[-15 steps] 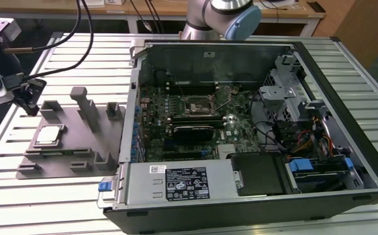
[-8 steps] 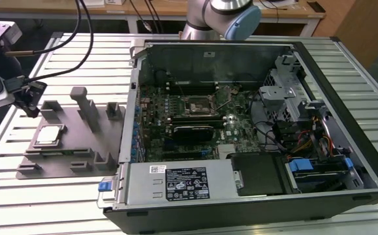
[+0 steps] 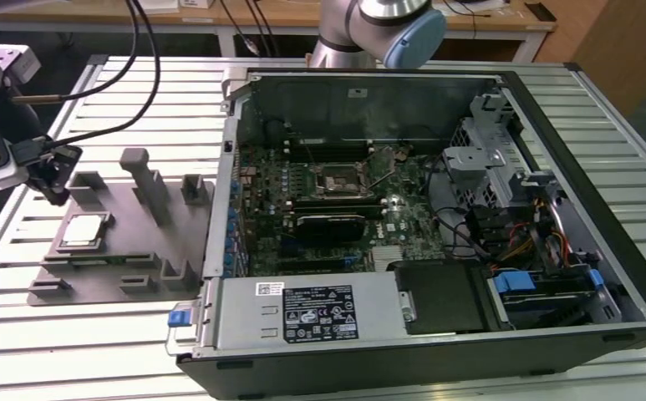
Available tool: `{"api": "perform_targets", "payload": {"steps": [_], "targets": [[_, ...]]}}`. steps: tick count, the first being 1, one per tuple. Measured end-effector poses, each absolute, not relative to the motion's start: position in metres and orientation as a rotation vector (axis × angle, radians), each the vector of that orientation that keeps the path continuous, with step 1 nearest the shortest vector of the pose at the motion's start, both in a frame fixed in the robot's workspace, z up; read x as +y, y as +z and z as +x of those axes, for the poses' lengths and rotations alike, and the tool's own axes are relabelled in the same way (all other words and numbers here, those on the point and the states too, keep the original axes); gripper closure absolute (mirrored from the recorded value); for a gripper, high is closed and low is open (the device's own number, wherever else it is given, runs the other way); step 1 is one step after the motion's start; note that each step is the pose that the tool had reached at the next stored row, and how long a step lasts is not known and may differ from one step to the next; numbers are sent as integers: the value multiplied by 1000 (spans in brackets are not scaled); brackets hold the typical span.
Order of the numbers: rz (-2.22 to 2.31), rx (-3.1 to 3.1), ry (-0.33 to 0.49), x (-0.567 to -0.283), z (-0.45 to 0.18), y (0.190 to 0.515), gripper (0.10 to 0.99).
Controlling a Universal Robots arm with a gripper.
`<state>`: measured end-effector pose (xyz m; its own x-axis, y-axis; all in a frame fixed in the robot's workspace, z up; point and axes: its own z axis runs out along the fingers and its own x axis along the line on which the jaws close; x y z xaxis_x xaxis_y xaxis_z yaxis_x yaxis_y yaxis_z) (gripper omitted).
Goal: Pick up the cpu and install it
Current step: 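Pick up the cpu and move it towards the insertion slot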
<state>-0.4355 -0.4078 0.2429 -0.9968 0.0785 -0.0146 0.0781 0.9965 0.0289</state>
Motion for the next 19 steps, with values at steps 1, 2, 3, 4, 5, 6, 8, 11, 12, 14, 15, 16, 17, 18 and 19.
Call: {"api": "perform_targets", "payload": {"steps": [1,2,3,4,5,6,8,11,12,14,15,16,17,18,19], "targets": [[123,3123,40,-408,-436,242,980],[122,3124,36,-408,-436,241,980],[122,3124,31,-408,-436,240,980],[122,3124,29,-408,-436,239,980],[122,3124,28,-408,-436,237,980],[122,3124,28,-408,-436,235,980],[123,3125,27,-408,-436,232,980],[122,3126,27,-409,-436,226,980],[122,3126,27,-409,-436,224,980],[122,3126,27,-409,-436,221,980],[122,3127,27,-409,-436,219,980],[122,3127,27,-409,-435,217,980],[122,3128,27,-410,-435,215,980],[122,3128,27,-410,-434,214,980],[123,3128,27,-410,-433,213,980]]}}
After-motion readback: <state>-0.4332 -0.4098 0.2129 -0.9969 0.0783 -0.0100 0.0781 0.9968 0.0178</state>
